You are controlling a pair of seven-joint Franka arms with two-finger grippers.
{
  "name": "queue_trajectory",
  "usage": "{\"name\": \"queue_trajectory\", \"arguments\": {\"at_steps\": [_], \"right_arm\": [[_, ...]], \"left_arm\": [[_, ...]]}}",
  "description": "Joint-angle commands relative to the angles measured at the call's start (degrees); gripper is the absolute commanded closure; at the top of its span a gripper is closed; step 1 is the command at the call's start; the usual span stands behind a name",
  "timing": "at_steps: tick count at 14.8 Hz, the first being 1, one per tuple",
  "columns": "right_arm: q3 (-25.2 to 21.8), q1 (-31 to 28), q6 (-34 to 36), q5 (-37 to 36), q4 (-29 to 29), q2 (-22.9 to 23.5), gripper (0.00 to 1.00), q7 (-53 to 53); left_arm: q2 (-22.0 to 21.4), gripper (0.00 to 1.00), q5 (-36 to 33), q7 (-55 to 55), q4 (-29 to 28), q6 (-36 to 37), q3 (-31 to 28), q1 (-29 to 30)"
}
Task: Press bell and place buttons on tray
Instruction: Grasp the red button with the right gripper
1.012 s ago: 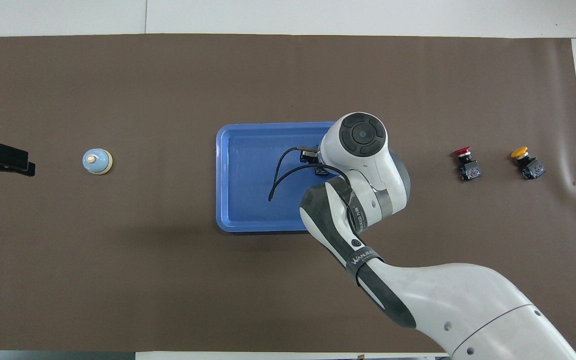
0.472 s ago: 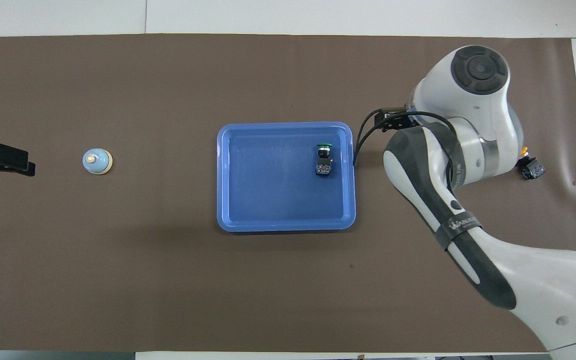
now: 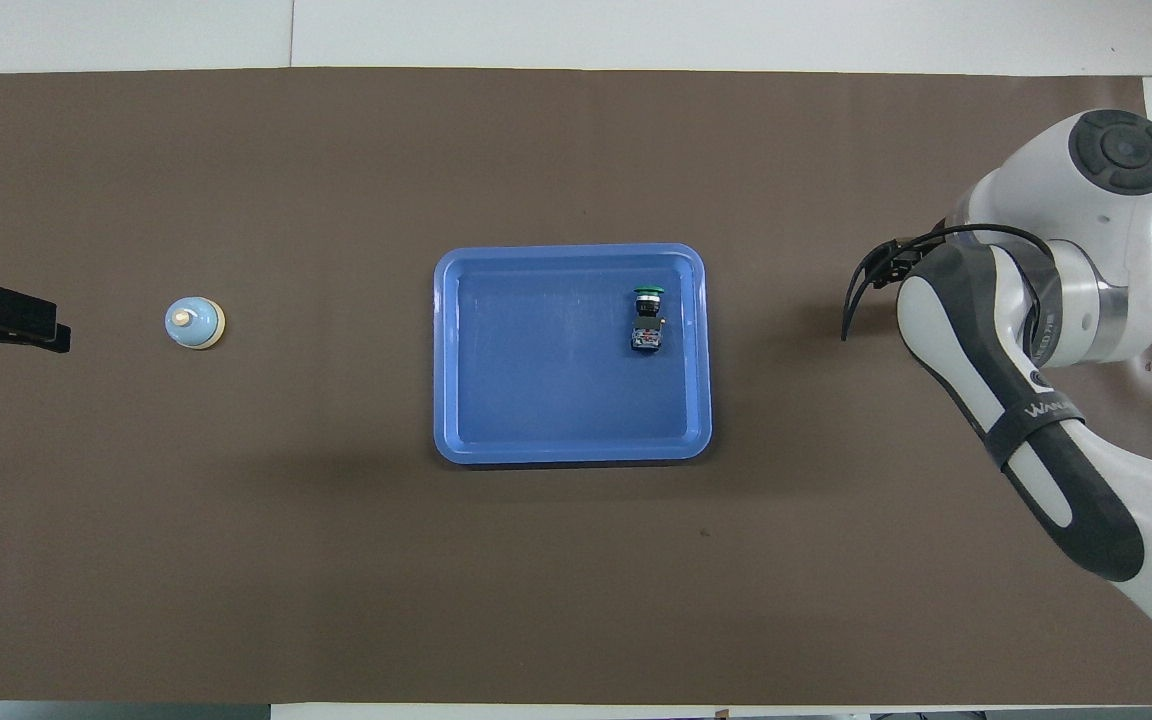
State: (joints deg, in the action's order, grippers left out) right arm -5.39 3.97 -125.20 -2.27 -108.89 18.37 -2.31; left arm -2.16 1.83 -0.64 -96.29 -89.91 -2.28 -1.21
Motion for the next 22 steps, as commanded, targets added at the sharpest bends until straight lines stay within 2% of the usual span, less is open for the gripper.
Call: {"name": "queue_trajectory", "arguments": {"at_steps": [1,6,9,10,12,14,17,20,22], "right_arm": [[0.9,-2.2,-4.0,0.2,-7.2,-3.9,0.0,-3.8],[0.9,-3.7,-6.3,2.0,-12.0,-5.4,0.0,-5.9],[0.9,-3.6,-11.9,2.1,-16.2,-6.2,0.13,-7.4],[0.9,-3.7,-13.3,2.1,-17.0,-6.2,0.28,-7.8],[0.9,-3.7,-13.2,2.1,-16.1,-6.2,0.99,-10.4],[1.3,-2.8,-10.1,2.1,-12.8,-6.5,1.0,-10.0],[2.0,2.6,3.5,2.1,0.2,-5.3,1.0,-0.6],[2.0,11.9,5.2,2.2,7.9,-2.5,1.0,13.6],[2.0,17.8,5.7,2.3,12.9,1.2,1.0,21.5]], "left_arm": [[-1.5,0.0,0.4,0.4,-1.5,0.0,-0.2,-0.2],[-1.5,0.0,0.4,0.5,-1.5,0.0,-0.3,-0.2],[-1.5,0.0,0.4,0.5,-1.5,0.0,-0.3,-0.2],[-1.5,0.0,0.4,0.5,-1.5,0.0,-0.3,-0.2],[-1.5,0.0,0.4,0.4,-1.6,0.0,-0.2,-0.2],[-1.5,0.0,0.4,0.5,-1.5,0.0,-0.3,-0.2],[-1.5,0.0,0.4,0.5,-1.5,0.0,-0.3,-0.2],[-1.5,0.0,0.4,0.4,-1.6,0.0,-0.3,-0.2],[-1.5,0.0,0.4,0.4,-1.6,0.0,-0.3,-0.2]]}}
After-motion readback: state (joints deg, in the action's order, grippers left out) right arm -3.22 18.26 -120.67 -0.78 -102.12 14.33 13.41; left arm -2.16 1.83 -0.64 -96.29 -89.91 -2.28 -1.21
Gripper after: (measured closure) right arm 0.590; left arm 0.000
